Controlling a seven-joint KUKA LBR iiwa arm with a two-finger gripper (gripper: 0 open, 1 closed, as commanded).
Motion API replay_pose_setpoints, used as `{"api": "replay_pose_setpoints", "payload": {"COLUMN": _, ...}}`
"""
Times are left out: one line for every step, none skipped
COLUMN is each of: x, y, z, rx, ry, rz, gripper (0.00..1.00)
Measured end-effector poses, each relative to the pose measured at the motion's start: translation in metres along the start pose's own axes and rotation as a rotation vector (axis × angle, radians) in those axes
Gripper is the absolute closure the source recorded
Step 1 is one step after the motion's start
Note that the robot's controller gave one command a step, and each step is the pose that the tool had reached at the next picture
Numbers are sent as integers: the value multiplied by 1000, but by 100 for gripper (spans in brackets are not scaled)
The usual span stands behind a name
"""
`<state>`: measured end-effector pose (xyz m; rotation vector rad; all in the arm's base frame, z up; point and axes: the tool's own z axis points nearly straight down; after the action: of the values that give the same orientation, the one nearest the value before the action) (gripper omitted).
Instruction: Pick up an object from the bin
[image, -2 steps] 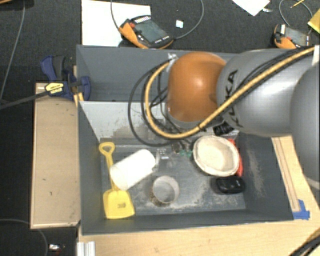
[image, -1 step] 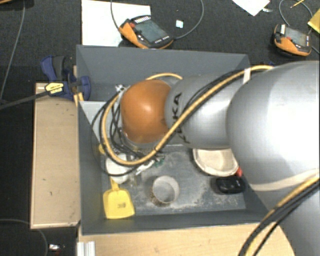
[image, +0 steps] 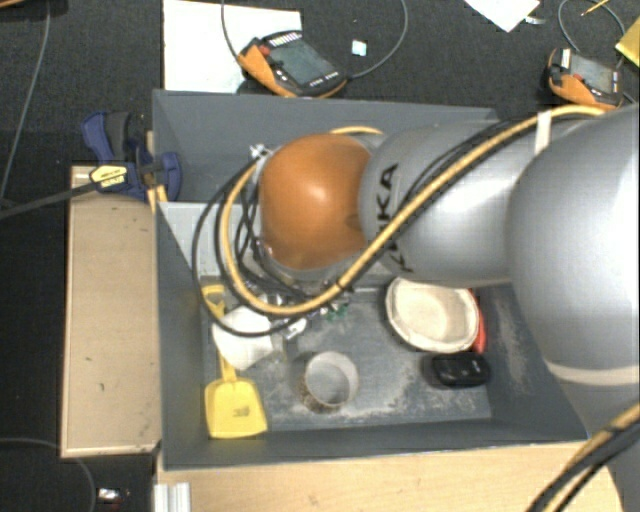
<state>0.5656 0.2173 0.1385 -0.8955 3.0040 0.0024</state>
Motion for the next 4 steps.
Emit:
{"api": "replay_pose_setpoints", "payload": {"x": -9, "y": 7, "z": 64, "rx": -6, "ry": 6, "rz": -58, "gripper": 0}}
{"api": "replay_pose_setpoints", "payload": {"x": -16, "y": 15, "z": 67, "rx": 5, "ry": -13, "rz": -524, "gripper": 0}}
{"api": "replay_pose_setpoints", "payload": {"x": -10, "y": 7, "z": 64, "rx": -6, "ry": 3, "rz": -75, "gripper": 100}}
{"api": "replay_pose_setpoints", "payload": {"x": -10, "y": 7, "z": 63, "rx": -6, "ry": 3, "rz": -74, "gripper": 100}}
